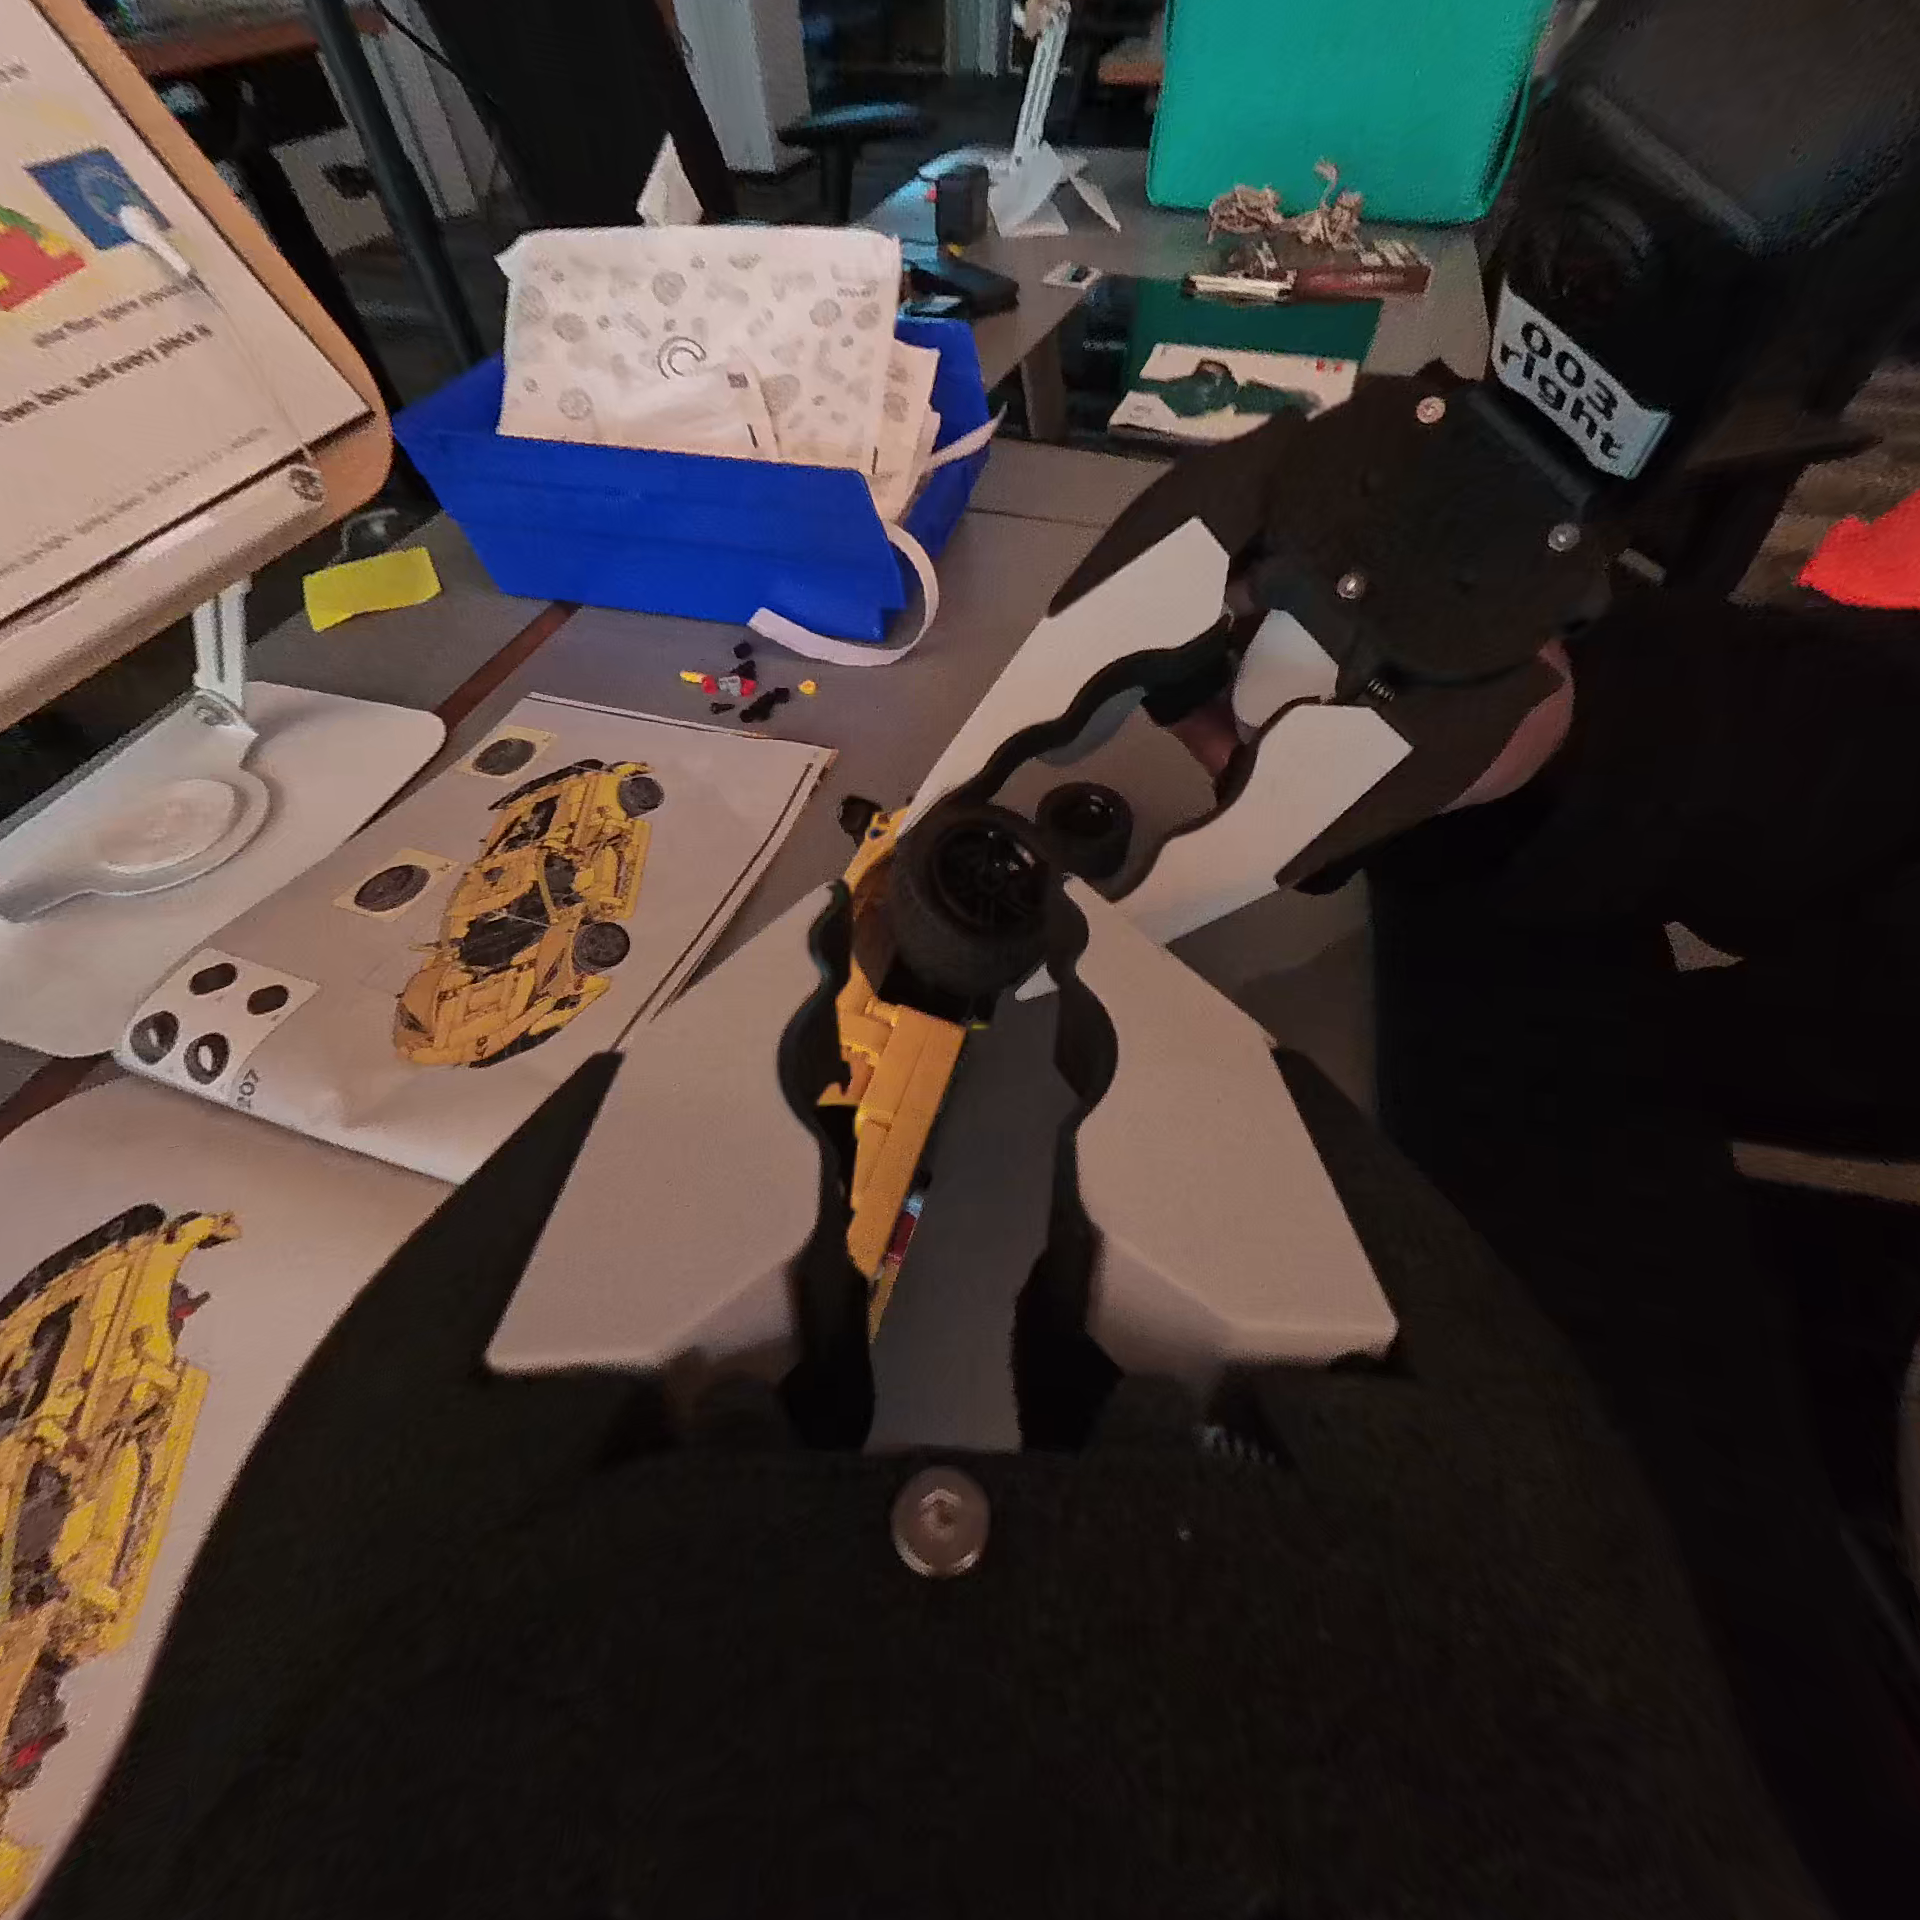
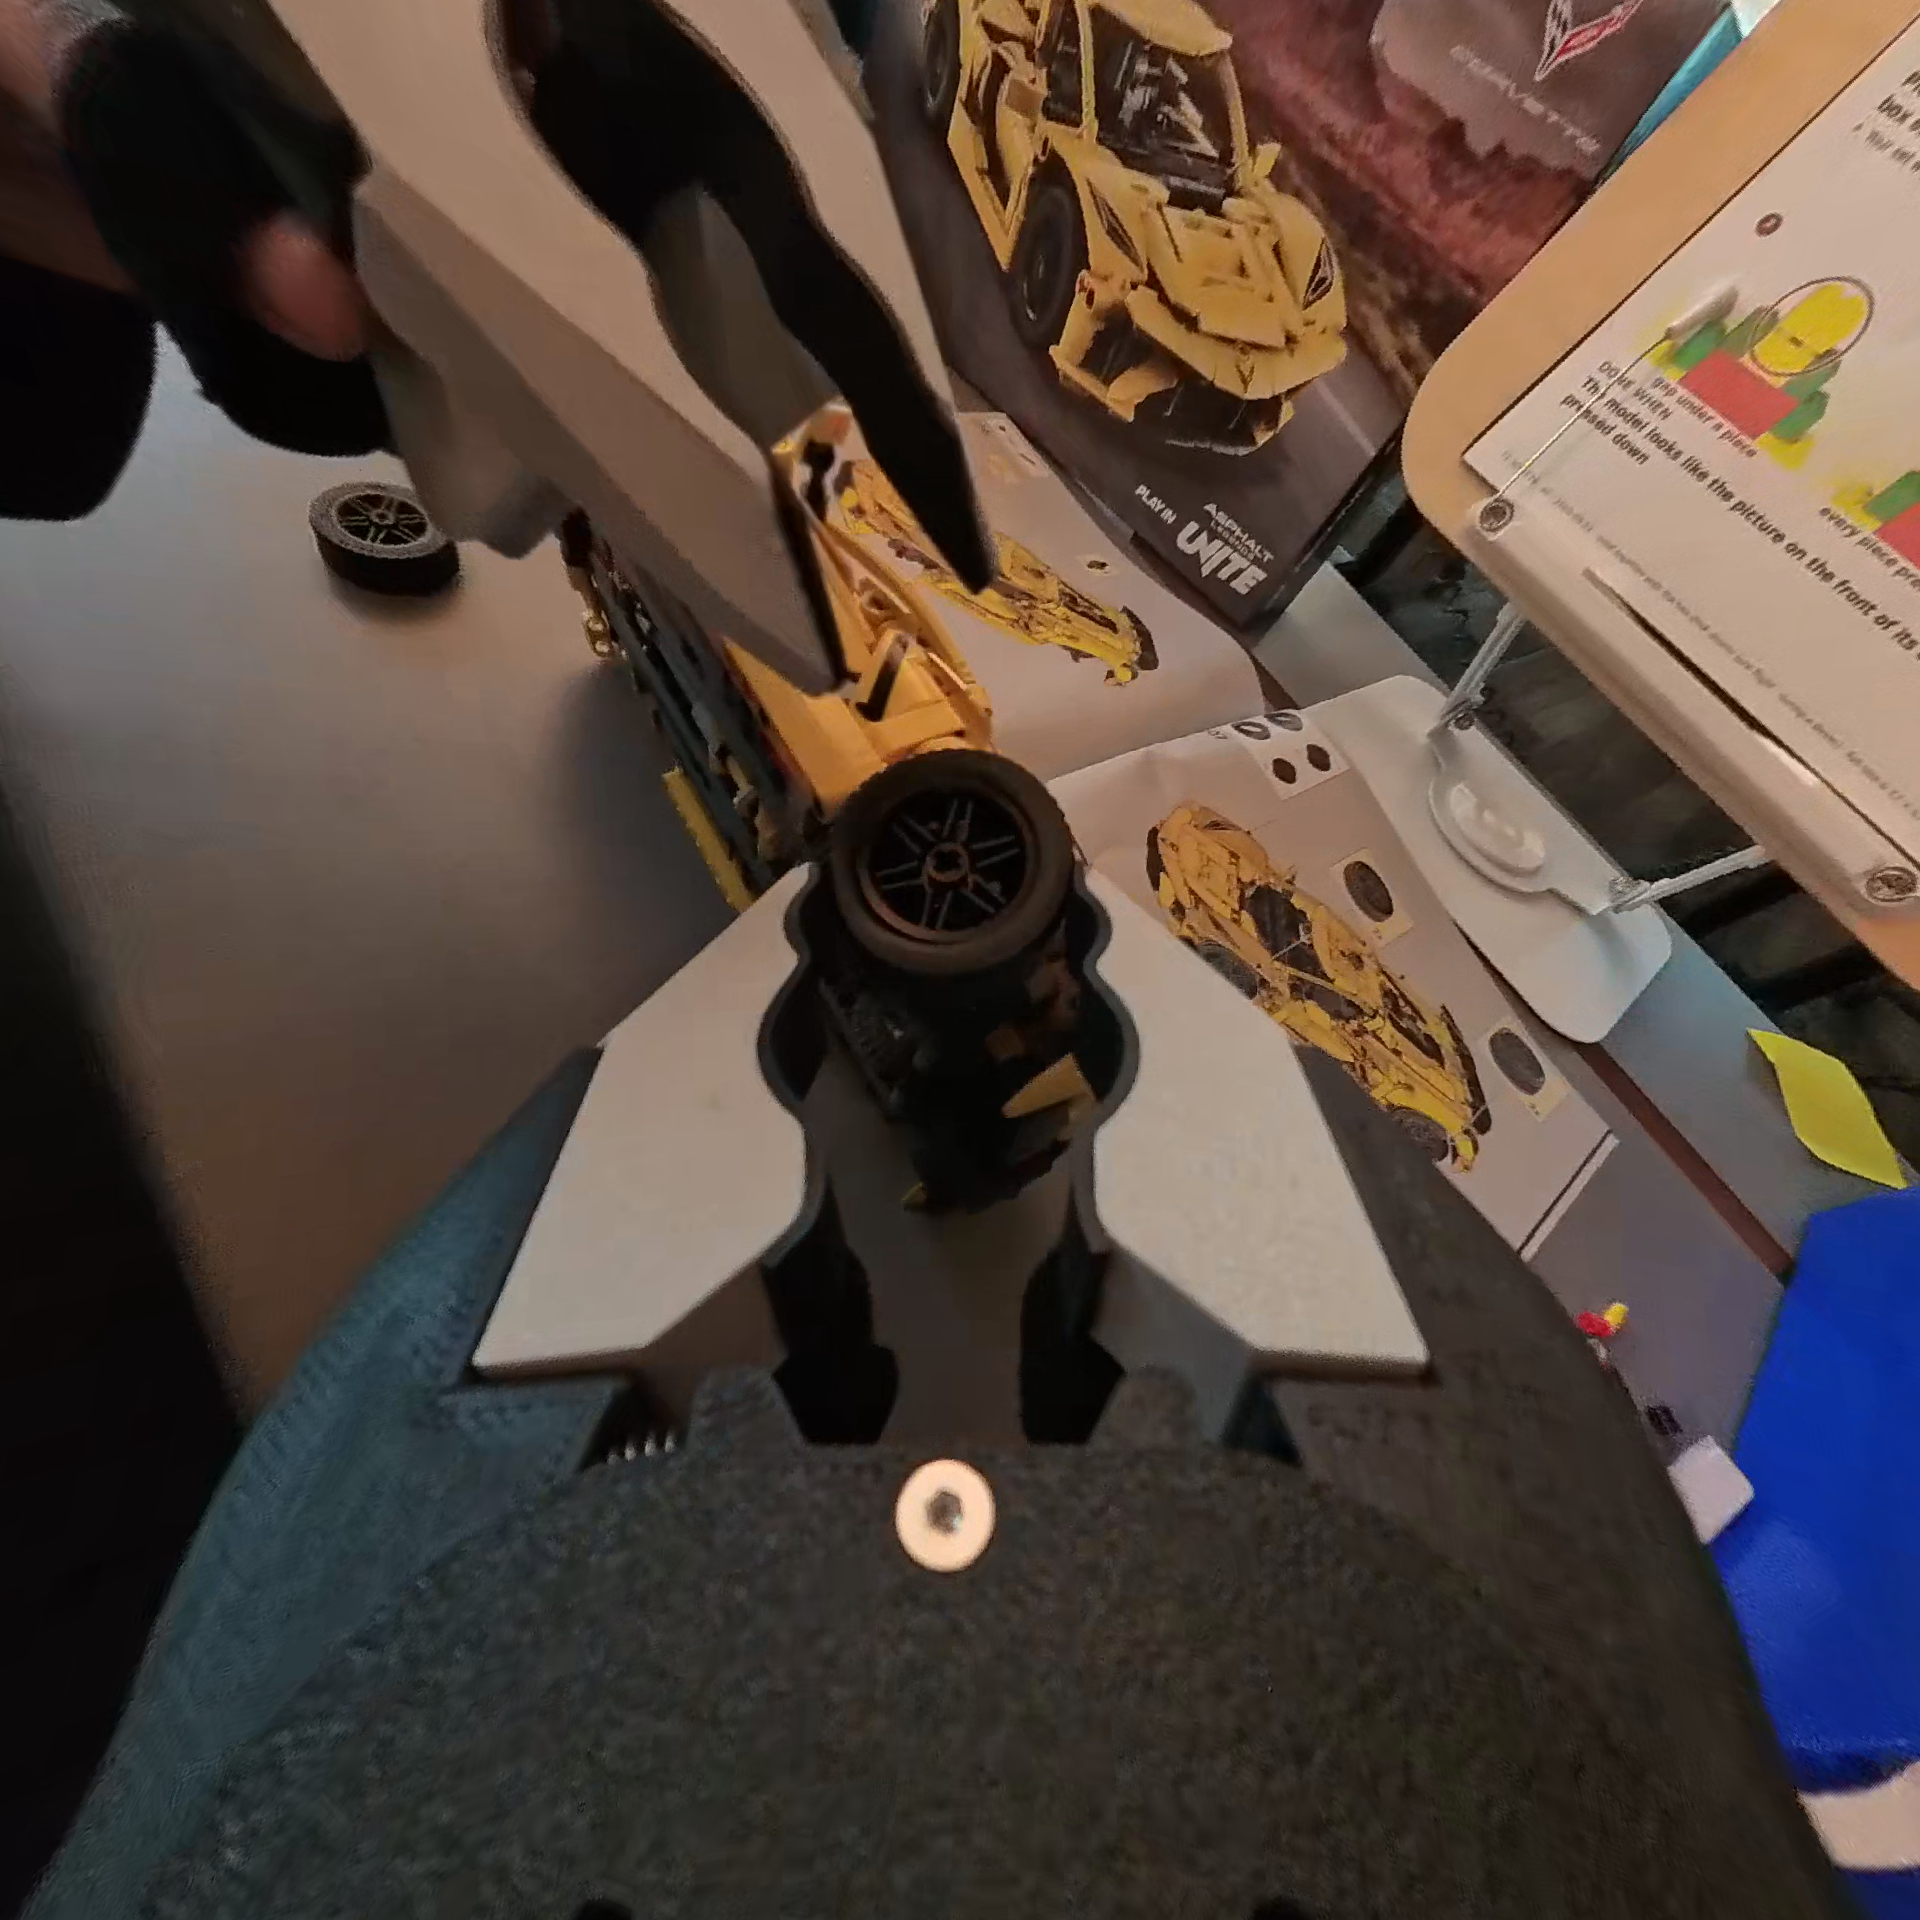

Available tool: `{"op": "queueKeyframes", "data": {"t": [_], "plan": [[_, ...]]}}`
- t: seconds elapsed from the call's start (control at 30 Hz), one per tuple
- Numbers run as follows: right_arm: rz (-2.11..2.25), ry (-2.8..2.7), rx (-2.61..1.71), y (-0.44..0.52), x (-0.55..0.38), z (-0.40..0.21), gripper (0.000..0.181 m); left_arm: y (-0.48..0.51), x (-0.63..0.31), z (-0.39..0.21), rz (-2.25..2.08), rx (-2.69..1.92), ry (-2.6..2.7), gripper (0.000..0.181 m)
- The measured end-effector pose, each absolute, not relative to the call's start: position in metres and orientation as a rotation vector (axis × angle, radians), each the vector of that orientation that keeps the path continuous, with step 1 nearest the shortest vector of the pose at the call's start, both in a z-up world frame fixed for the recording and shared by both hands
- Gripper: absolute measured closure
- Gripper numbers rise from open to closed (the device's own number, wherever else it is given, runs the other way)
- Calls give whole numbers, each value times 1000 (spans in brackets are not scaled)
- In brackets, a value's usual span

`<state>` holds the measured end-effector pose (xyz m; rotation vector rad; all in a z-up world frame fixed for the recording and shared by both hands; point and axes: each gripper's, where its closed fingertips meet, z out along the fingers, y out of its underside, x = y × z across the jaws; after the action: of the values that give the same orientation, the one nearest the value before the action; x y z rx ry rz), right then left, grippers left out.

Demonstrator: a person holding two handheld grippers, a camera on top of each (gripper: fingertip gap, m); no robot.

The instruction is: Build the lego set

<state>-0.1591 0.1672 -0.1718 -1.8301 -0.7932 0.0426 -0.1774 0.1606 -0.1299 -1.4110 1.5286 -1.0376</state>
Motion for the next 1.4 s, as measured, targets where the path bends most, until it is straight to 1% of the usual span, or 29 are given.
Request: {"op": "queueKeyframes", "data": {"t": [0.07,0.13,0.17,0.33,0.47,0.63,0.73,0.87,0.93,1.0,1.03,1.1,1.2,1.3,1.4], "plan": [[69,-796,-1847,169,-157,-176,136,165,-172,-133,-1007,-1429,1556,151],[101,-787,-1838,171,-156,-176,136,166,-166,-135,-1012,-1425,1589,164],[121,-789,-1838,171,-156,-176,137,167,-163,-135,-1019,-1427,1595,165],[176,-800,-1832,174,-155,-175,136,167,-154,-142,-1031,-1481,1645,164],[172,-830,-1830,173,-155,-176,137,172,-153,-155,-940,-1533,1680,168],[74,-928,-1887,175,-154,-179,136,176,-152,-160,-799,-1543,1707,170],[92,-986,-1925,175,-154,-179,136,177,-152,-161,-747,-1553,1730,171],[104,-991,-1940,173,-153,-177,135,177,-150,-161,-777,-1578,1724,171],[89,-967,-1899,171,-153,-168,131,177,-149,-161,-798,-1583,1720,171],[39,-931,-1822,167,-151,-153,132,176,-148,-161,-812,-1589,1715,171],[1,-921,-1774,165,-149,-145,137,176,-148,-161,-814,-1590,1715,171],[-60,-954,-1724,161,-150,-143,156,175,-148,-162,-817,-1590,1720,171],[-99,-1001,-1734,162,-152,-156,165,175,-150,-162,-806,-1588,1723,172],[-80,-1010,-1755,165,-155,-164,181,176,-152,-164,-795,-1591,1727,172],[-70,-993,-1768,168,-154,-164,181,178,-152,-164,-795,-1592,1709,172]]}}
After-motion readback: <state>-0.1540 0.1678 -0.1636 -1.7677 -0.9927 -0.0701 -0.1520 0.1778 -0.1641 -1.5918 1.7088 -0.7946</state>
